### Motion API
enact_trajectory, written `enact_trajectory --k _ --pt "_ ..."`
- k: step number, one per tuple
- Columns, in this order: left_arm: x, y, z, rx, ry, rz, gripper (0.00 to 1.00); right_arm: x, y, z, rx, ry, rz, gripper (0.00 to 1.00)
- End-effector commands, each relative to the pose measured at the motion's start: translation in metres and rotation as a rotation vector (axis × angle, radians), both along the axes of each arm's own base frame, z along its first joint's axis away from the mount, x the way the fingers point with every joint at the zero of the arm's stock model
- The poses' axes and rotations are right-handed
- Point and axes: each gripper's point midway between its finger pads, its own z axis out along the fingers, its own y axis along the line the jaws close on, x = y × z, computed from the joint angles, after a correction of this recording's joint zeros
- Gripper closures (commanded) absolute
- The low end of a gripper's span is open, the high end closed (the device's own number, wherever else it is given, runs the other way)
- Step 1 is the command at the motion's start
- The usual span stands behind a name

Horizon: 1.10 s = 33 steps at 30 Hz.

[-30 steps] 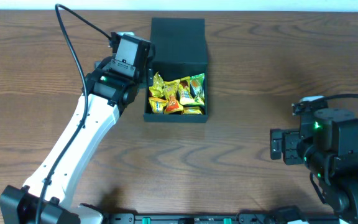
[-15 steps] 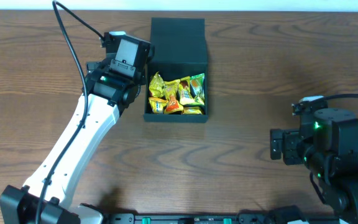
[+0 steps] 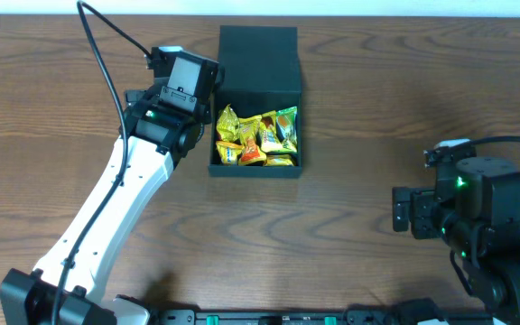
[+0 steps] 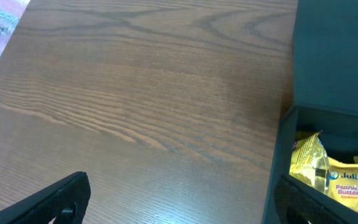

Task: Pack container
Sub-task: 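Move the left gripper behind the box's left side, raise the right arm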

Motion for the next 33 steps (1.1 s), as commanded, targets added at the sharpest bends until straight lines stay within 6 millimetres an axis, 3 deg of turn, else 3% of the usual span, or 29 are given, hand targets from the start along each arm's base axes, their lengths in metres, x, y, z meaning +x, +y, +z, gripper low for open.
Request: enact_trajectory --k 1,5,8,20,27,33 --pt "0.002 0.005 0.011 0.034 -0.017 -0.003 0.05 0.0 -0.002 0.001 -0.017 -0.004 0.005 0.01" --pt "0.007 0.003 0.015 0.029 -0.044 -0.013 0.05 0.0 -0.002 0.001 -0.017 -0.004 0.005 0.01" --pt "0.018 -0.012 0.02 -0.047 -0.094 -0.046 0.05 0.0 -0.002 0.001 -0.017 -0.004 0.005 0.01" --pt "0.017 -0.001 0.024 0.0 -0.106 -0.005 0.04 0.0 -0.002 0.001 -0.017 -0.004 0.004 0.01" --pt "0.017 -0.018 0.016 -0.07 -0.071 -0.078 0.05 0.0 -0.002 0.001 -0.017 -0.004 0.005 0.01" --pt "0.038 0.012 0.04 -0.011 -0.194 0.001 0.05 0.0 -0.002 0.001 -0.017 -0.004 0.005 0.01"
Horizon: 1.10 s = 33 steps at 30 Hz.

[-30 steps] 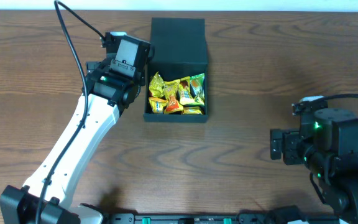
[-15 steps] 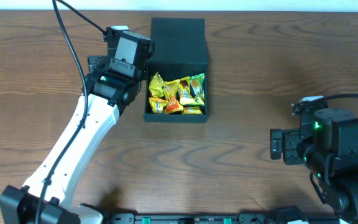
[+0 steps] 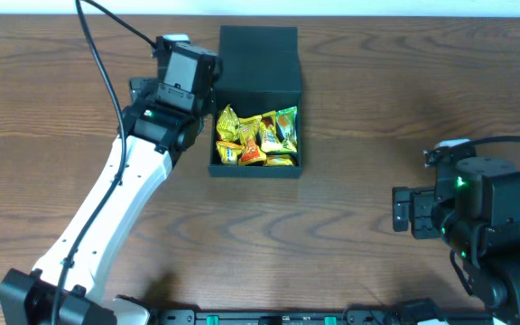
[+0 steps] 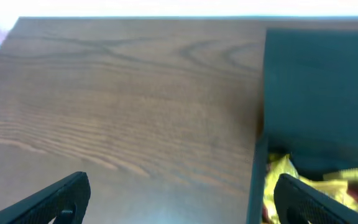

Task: Pack container
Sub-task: 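Move the left gripper behind the box's left side, raise the right arm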

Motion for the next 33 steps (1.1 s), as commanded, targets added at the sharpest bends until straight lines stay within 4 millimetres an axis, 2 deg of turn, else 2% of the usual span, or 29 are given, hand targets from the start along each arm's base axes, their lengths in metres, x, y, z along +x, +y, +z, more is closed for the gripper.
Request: enact_trajectory --k 1,3,8,13,15,16,18,20,21,22,23,24,25,27,29,31,33 --pt "0.017 0.025 0.026 0.008 -0.109 0.076 0.05 0.0 -0.002 0.001 -0.017 -0.004 0.005 0.01" --pt "0.031 0.037 0.044 -0.048 -0.213 0.131 0.05 0.0 -0.002 0.001 -0.017 -0.004 0.005 0.01" --pt "0.052 0.056 0.062 -0.121 -0.33 0.168 0.04 0.0 -0.002 0.001 -0.017 -0.004 0.005 0.01" --pt "0.066 0.049 0.05 -0.173 -0.314 0.115 0.05 0.0 -0.002 0.001 -0.017 -0.004 0.005 0.01" --pt "0.065 0.049 0.039 -0.166 -0.277 0.113 0.05 0.009 0.0 0.008 -0.005 -0.053 0.004 0.01" --pt "0.064 0.049 0.035 -0.161 -0.261 0.114 0.05 0.017 0.002 0.016 0.013 -0.097 -0.003 0.01" --pt "0.061 0.05 0.03 -0.153 -0.235 0.117 0.05 0.044 0.018 0.046 0.159 -0.255 -0.032 0.01" --pt "0.06 0.054 0.028 -0.147 -0.227 0.122 0.05 0.057 0.038 0.064 0.327 -0.316 -0.027 0.01" --pt "0.06 0.056 0.027 -0.143 -0.222 0.125 0.05 0.058 0.044 0.066 0.372 -0.315 -0.018 0.01" --pt "0.059 0.059 0.026 -0.141 -0.217 0.132 0.04 0.067 0.042 0.076 0.378 -0.369 -0.036 0.01" --pt "0.059 0.064 0.025 -0.139 -0.213 0.141 0.04 0.081 0.037 0.093 0.389 -0.454 -0.072 0.01" --pt "0.058 0.073 0.024 -0.134 -0.209 0.159 0.05 0.099 0.043 0.109 0.45 -0.526 -0.075 0.01" --pt "0.058 0.081 0.024 -0.132 -0.209 0.175 0.05 0.113 0.051 0.113 0.473 -0.543 -0.045 0.01" --pt "0.058 0.094 0.023 -0.138 -0.209 0.196 0.05 0.144 0.073 0.101 0.519 -0.506 0.027 0.01" --pt "0.059 0.11 0.021 -0.155 -0.204 0.214 0.05 0.183 0.095 0.065 0.586 -0.382 0.066 0.01" --pt "0.058 0.127 0.017 -0.15 -0.198 0.25 0.05 0.216 0.106 0.035 0.623 -0.273 0.087 0.01" --pt "0.057 0.144 0.01 -0.13 -0.177 0.275 0.05 0.245 0.11 0.022 0.641 -0.217 0.094 0.05"
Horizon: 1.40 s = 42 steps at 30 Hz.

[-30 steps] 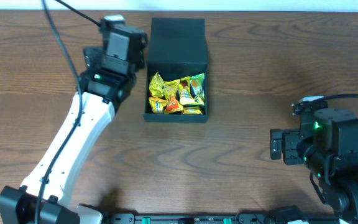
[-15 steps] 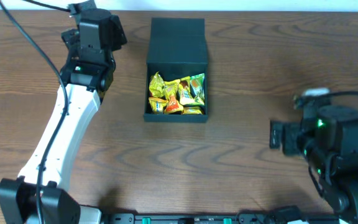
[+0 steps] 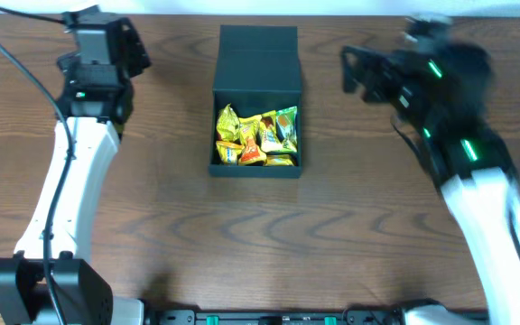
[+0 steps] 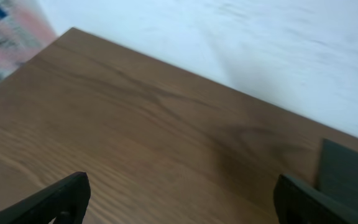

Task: Pack container
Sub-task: 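Move the left gripper behind the box's left side, raise the right arm, then swing the right gripper over the box toward the packets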

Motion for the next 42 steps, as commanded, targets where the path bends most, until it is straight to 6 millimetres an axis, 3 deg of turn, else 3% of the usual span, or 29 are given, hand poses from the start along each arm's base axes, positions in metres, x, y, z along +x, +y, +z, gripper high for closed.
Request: enact_trajectory --k 1,3,4,7,11,14,16,18,22,26,28,31,36,42 --pt "0.004 0.024 -0.009 0.014 0.03 0.028 0.05 0.036 0.012 -0.024 0.07 0.103 0.075 0.12" --pt "0.007 0.039 -0.029 0.014 0.074 0.059 0.05 0.063 0.01 -0.039 0.03 0.155 0.079 0.38" --pt "0.009 0.046 -0.042 0.012 0.1 0.071 0.05 0.075 0.011 -0.049 0.026 0.191 0.075 0.57" --pt "0.022 0.056 -0.076 0.0 0.135 0.097 0.05 0.099 0.018 -0.082 0.085 0.31 0.046 0.97" --pt "0.049 0.058 -0.117 -0.102 0.071 0.175 0.05 0.119 0.046 -0.11 0.239 0.378 0.105 0.99" --pt "0.066 0.058 -0.139 -0.17 0.009 0.224 0.04 0.132 0.043 -0.116 0.235 0.348 0.073 0.98" --pt "0.073 0.058 -0.153 -0.208 -0.017 0.252 0.05 0.129 0.04 -0.124 0.216 0.378 0.046 0.98" --pt "0.084 0.058 -0.147 -0.322 -0.139 0.331 0.05 0.114 0.05 -0.134 0.212 0.449 0.068 0.99" --pt "0.091 0.062 -0.136 -0.275 -0.186 0.312 0.05 0.091 0.067 -0.152 0.111 0.506 0.154 0.99" --pt "0.091 0.071 -0.135 -0.277 -0.186 0.306 0.05 0.114 0.039 -0.159 0.018 0.442 0.017 0.99" --pt "0.09 0.073 -0.136 -0.277 -0.184 0.309 0.05 0.119 0.031 -0.161 0.058 0.448 -0.018 0.99" --pt "0.09 0.073 -0.137 -0.285 -0.184 0.314 0.05 0.111 0.033 -0.172 0.182 0.558 -0.047 0.99" --pt "0.091 0.071 -0.139 -0.286 -0.184 0.312 0.05 0.109 0.012 -0.19 0.081 0.576 -0.175 0.99" --pt "0.099 0.074 -0.124 -0.283 -0.258 0.305 0.04 0.136 -0.013 -0.176 0.189 0.495 -0.341 0.99"
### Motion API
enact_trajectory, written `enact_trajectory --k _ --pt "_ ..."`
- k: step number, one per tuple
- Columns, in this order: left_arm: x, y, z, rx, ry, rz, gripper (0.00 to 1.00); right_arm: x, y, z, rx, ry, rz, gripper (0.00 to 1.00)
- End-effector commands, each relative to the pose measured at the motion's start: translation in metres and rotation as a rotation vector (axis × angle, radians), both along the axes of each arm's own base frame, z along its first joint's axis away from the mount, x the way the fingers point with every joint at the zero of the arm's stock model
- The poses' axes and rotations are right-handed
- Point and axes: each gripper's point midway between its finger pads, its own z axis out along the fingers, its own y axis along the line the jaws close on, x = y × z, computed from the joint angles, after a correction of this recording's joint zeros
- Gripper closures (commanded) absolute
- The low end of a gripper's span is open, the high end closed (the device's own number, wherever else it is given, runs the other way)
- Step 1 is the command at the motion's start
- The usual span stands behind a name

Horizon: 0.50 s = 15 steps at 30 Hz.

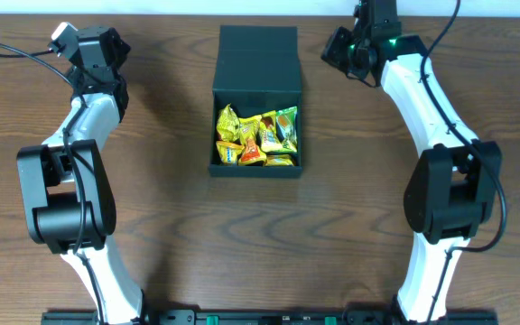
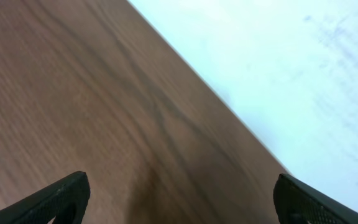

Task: Pack container
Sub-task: 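Swing the right gripper over the box toward the packets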

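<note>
In the overhead view a black box stands at the back middle of the table with its lid folded back flat. Yellow, orange and green snack packets fill its open compartment. My left gripper is at the far back left corner, well away from the box. In the left wrist view the left gripper is open, its fingertips wide apart over bare wood. My right gripper hangs just right of the lid, fingers spread and holding nothing.
The wooden table ends at a white back edge close behind the left gripper. Both arms reach along the table's left and right sides. Cables trail from each wrist at the back.
My left gripper has moved a little further toward the back left corner and now faces the table's back edge. The right arm has drawn in close beside the box lid.
At first my left gripper stood open beside the box's left wall while the right gripper rested at the front right. It then sat slightly further back. Later both arms were up at the back, left far from the box. Now each flanks the back of the table.
</note>
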Motion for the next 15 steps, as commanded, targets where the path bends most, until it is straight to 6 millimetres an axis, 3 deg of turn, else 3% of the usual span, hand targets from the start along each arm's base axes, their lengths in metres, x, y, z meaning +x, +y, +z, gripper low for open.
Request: enact_trajectory --k 1,6,10,15 --pt "0.004 0.003 0.006 0.005 -0.021 0.012 0.05 0.013 -0.026 -0.005 0.009 -0.006 -0.158 0.99" --pt "0.002 0.022 0.024 0.055 -0.086 0.103 0.04 0.033 -0.033 0.011 0.017 -0.105 -0.18 0.99" --pt "0.005 0.039 0.053 0.089 -0.215 0.173 0.05 0.03 -0.011 0.014 0.063 -0.109 -0.115 0.99" --pt "0.006 0.044 0.06 0.084 -0.255 0.181 0.05 0.019 0.027 0.019 0.15 -0.094 0.034 0.99"
